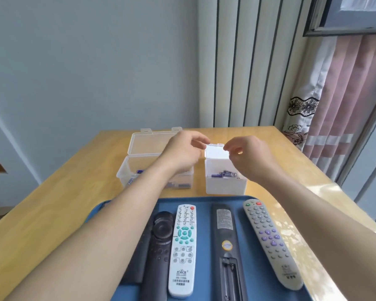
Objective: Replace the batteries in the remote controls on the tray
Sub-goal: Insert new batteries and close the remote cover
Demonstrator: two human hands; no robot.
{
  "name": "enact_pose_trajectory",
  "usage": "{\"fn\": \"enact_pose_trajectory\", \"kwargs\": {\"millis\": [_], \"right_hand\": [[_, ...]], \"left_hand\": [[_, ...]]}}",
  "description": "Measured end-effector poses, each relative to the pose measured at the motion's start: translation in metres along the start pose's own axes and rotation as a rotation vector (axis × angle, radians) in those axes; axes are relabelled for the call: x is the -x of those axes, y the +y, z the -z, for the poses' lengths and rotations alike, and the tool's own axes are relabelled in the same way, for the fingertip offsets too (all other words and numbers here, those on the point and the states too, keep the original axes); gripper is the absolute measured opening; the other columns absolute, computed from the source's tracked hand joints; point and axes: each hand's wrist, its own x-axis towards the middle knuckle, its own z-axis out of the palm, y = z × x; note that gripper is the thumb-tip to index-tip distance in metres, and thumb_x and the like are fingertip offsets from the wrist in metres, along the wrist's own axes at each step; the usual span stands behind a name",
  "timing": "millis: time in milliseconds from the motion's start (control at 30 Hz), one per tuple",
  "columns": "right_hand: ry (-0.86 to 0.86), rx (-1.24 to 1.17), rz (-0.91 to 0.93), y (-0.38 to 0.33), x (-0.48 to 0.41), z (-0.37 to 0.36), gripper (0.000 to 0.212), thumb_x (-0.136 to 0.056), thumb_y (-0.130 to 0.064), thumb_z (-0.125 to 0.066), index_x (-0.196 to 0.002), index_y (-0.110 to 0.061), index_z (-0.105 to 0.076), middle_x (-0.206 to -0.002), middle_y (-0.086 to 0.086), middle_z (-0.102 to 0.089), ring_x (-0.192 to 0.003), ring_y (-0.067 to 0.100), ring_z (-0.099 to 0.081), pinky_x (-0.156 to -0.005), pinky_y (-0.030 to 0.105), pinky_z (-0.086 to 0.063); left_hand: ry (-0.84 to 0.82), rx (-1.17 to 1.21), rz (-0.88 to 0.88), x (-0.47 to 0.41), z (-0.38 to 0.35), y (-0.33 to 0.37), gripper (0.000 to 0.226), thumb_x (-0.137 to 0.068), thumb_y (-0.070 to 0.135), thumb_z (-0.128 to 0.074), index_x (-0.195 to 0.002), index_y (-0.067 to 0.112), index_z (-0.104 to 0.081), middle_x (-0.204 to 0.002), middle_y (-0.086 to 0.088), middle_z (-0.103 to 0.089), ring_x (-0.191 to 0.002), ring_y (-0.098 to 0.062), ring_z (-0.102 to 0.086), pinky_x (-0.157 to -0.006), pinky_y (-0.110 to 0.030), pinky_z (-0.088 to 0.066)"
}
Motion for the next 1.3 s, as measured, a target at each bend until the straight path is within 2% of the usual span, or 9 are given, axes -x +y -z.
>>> {"fn": "enact_pose_trajectory", "kwargs": {"millis": [167,267,367,500,633,767,867,1000,1300], "right_hand": [[-0.309,-0.093,0.177,-0.048,-0.014,-0.015,0.024,-0.094,-0.020,-0.055,-0.109,-0.020,-0.073,-0.112,-0.001,-0.073,-0.104,0.017,-0.066,-0.094,0.033,-0.051],[-0.541,-0.001,0.270,-0.077,-0.020,-0.033,0.036,-0.094,-0.040,-0.059,-0.124,-0.021,-0.065,-0.119,-0.002,-0.068,-0.108,0.018,-0.062,-0.095,0.029,-0.047],[-0.697,0.265,0.363,-0.093,-0.026,-0.050,0.040,-0.092,-0.041,-0.061,-0.129,-0.026,-0.060,-0.124,-0.003,-0.064,-0.104,0.019,-0.058,-0.094,0.033,-0.048],[-0.809,0.597,0.416,-0.101,-0.033,-0.065,0.047,-0.090,-0.039,-0.061,-0.135,-0.027,-0.053,-0.130,-0.005,-0.059,-0.115,0.020,-0.055,-0.095,0.039,-0.047],[-0.925,0.554,0.365,-0.104,-0.041,-0.062,0.047,-0.091,-0.037,-0.061,-0.136,-0.022,-0.055,-0.130,-0.002,-0.060,-0.116,0.021,-0.056,-0.093,0.032,-0.045],[-0.644,0.233,0.262,-0.095,-0.065,-0.054,0.020,-0.089,-0.017,-0.057,-0.096,-0.028,-0.072,-0.108,-0.004,-0.072,-0.100,0.022,-0.063,-0.094,0.038,-0.051],[-0.409,0.420,0.280,-0.086,-0.076,-0.061,0.029,-0.090,-0.012,-0.052,-0.084,-0.036,-0.067,-0.100,-0.007,-0.068,-0.094,0.021,-0.056,-0.087,0.037,-0.041],[-0.420,0.621,0.422,-0.082,-0.074,-0.079,0.018,-0.087,-0.011,-0.055,-0.086,-0.025,-0.066,-0.095,-0.003,-0.065,-0.096,0.023,-0.054,-0.081,0.035,-0.030],[-0.592,1.063,0.639,-0.101,-0.071,-0.099,0.014,-0.091,-0.007,-0.060,-0.085,-0.013,-0.049,-0.069,0.001,-0.040,-0.074,0.022,-0.051,-0.056,0.027,-0.040]], "left_hand": [[0.114,-0.087,0.101,0.004,0.065,-0.036,0.040,-0.086,-0.004,-0.038,-0.083,0.018,-0.070,-0.085,-0.003,-0.073,-0.070,-0.013,-0.063,-0.069,-0.031,-0.055],[-0.045,-0.186,0.172,0.005,0.082,-0.058,0.027,-0.096,0.010,-0.044,-0.091,0.018,-0.070,-0.087,-0.003,-0.073,-0.075,-0.015,-0.065,-0.070,-0.029,-0.054],[-0.238,-0.334,0.153,0.006,0.080,-0.068,0.028,-0.097,0.024,-0.047,-0.096,0.020,-0.074,-0.091,0.005,-0.073,-0.085,-0.012,-0.068,-0.083,-0.032,-0.054],[-0.326,-0.394,0.150,0.005,0.073,-0.068,0.037,-0.094,0.016,-0.039,-0.098,0.025,-0.074,-0.090,0.007,-0.070,-0.080,-0.010,-0.072,-0.086,-0.032,-0.052],[-0.333,-0.416,0.196,-0.005,0.074,-0.073,0.039,-0.087,0.003,-0.039,-0.089,0.023,-0.073,-0.087,0.004,-0.072,-0.076,-0.009,-0.072,-0.083,-0.028,-0.054],[-0.276,-0.573,0.091,-0.016,0.083,-0.076,0.020,-0.083,0.008,-0.064,-0.091,0.022,-0.076,-0.089,0.006,-0.072,-0.081,-0.008,-0.064,-0.072,-0.020,-0.050],[-0.410,-0.727,0.072,-0.022,0.082,-0.071,0.013,-0.083,0.017,-0.071,-0.095,0.021,-0.076,-0.089,0.007,-0.068,-0.082,-0.010,-0.060,-0.063,-0.017,-0.045],[-0.511,-0.795,0.134,-0.034,0.075,-0.068,0.023,-0.071,0.033,-0.084,-0.090,0.022,-0.075,-0.089,0.006,-0.067,-0.086,-0.015,-0.062,-0.070,-0.025,-0.051],[-0.615,-0.873,0.145,-0.042,0.069,-0.070,0.018,-0.071,0.028,-0.084,-0.082,0.021,-0.071,-0.079,0.009,-0.062,-0.083,-0.016,-0.058,-0.067,-0.026,-0.048]]}}
